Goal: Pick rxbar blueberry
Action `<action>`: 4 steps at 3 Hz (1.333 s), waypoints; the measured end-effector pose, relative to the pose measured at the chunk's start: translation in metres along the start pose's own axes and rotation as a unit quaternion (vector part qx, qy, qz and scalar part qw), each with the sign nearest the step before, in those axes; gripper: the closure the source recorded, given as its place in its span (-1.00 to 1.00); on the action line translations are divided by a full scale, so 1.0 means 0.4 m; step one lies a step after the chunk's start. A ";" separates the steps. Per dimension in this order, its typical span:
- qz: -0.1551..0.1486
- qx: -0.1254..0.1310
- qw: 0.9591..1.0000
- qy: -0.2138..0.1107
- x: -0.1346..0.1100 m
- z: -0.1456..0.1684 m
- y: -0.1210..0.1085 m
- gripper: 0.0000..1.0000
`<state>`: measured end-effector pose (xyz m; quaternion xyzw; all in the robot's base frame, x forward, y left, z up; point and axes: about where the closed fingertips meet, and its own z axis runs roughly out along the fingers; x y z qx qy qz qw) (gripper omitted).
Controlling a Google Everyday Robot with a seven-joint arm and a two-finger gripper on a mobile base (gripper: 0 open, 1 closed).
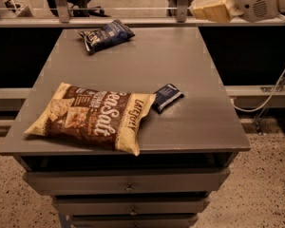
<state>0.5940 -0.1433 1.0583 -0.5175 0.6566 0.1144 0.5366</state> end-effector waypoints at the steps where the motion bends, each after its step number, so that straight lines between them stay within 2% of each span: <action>1: -0.031 0.002 0.999 0.024 0.049 -0.030 -0.010 0.16; 3: -0.069 -0.020 0.996 0.047 0.145 -0.058 -0.046 -0.76; 4: -0.061 -0.039 0.996 0.050 0.197 -0.037 -0.057 -1.00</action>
Offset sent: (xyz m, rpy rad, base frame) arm -0.0035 -0.0753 -0.0354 -0.1870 -0.0555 0.0327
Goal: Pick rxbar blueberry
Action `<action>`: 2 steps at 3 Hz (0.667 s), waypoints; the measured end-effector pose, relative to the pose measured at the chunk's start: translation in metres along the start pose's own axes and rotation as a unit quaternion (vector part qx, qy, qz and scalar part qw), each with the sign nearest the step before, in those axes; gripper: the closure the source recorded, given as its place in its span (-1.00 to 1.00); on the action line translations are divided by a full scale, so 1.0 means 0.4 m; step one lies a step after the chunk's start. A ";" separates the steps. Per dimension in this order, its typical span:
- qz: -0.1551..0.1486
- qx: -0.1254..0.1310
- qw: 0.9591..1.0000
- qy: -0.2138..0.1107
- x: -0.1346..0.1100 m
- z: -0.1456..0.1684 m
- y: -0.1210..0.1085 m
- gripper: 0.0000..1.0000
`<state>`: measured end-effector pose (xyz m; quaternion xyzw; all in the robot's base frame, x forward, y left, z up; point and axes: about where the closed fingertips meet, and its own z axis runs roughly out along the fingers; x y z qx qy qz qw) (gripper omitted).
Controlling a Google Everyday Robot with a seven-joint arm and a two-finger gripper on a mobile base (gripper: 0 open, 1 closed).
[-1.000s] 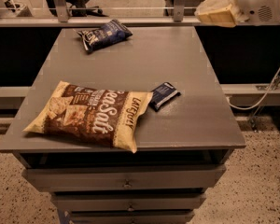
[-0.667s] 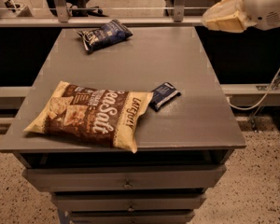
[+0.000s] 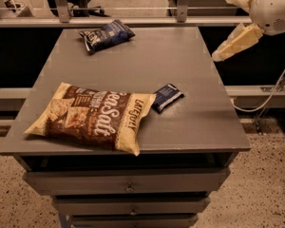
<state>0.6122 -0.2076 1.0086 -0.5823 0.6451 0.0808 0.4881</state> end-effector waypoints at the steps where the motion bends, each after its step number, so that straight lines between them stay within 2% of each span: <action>1: 0.014 -0.021 1.000 0.003 0.046 0.028 0.025 -1.00; 2: 0.014 -0.021 1.000 0.003 0.046 0.028 0.025 -1.00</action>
Offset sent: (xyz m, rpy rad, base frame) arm 0.0004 -0.0019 -0.0204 0.0032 0.0419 0.0112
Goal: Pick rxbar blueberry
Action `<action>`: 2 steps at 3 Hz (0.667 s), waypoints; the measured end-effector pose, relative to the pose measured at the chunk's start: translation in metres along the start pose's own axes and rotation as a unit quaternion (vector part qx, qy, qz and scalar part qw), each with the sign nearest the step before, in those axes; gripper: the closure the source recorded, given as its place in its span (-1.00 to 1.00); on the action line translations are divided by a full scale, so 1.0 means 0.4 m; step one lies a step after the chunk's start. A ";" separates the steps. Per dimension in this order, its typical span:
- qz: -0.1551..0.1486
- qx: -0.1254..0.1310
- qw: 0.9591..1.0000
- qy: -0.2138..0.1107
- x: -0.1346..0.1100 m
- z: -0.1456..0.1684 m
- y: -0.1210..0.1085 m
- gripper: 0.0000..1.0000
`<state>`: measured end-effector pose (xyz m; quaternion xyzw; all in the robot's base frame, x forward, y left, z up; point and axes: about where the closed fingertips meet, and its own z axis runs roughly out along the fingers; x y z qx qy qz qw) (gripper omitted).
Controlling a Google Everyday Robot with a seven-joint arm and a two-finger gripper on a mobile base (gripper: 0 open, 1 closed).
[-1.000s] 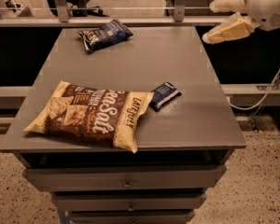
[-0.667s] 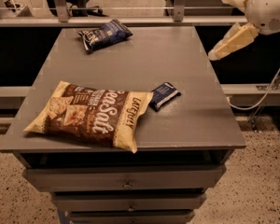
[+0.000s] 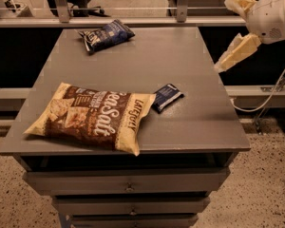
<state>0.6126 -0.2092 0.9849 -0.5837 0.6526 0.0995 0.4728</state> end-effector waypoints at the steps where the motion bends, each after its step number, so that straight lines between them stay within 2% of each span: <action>1: 0.008 -0.011 1.000 -0.010 0.009 0.024 0.020 -1.00; 2: 0.029 -0.033 0.999 -0.023 0.030 0.074 0.067 -1.00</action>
Offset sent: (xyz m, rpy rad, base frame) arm -0.0169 0.0353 -0.0725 0.1065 0.1454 0.0623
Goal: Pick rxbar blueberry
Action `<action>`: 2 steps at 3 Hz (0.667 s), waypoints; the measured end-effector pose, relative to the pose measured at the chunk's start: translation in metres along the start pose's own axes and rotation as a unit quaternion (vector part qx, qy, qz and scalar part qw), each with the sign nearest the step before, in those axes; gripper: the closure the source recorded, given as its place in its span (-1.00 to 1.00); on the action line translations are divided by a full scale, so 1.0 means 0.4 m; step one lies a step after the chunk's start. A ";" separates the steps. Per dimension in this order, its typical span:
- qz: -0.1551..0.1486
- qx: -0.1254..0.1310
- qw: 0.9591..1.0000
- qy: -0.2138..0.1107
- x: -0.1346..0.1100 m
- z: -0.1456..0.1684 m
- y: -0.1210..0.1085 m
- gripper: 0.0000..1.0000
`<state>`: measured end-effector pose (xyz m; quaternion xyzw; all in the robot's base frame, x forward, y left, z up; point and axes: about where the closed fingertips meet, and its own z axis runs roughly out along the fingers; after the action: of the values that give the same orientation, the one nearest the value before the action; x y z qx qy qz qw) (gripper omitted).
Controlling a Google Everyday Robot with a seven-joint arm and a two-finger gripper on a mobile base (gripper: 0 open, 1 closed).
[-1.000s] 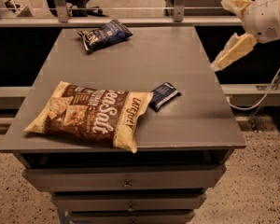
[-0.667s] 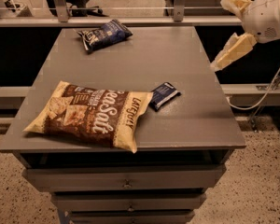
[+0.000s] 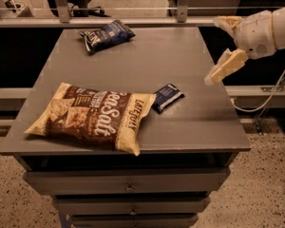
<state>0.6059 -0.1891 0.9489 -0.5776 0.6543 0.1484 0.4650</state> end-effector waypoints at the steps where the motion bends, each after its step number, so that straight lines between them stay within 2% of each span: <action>1: 0.025 -0.025 0.999 -0.009 0.030 0.063 0.046 -1.00; 2: 0.043 -0.047 0.998 -0.013 0.046 0.106 0.085 -1.00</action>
Offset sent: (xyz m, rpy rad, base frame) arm -0.0176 0.0397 -0.0681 0.0714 0.1700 0.0503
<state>0.5959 -0.1597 0.9009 -0.5683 0.6648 0.2061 0.4389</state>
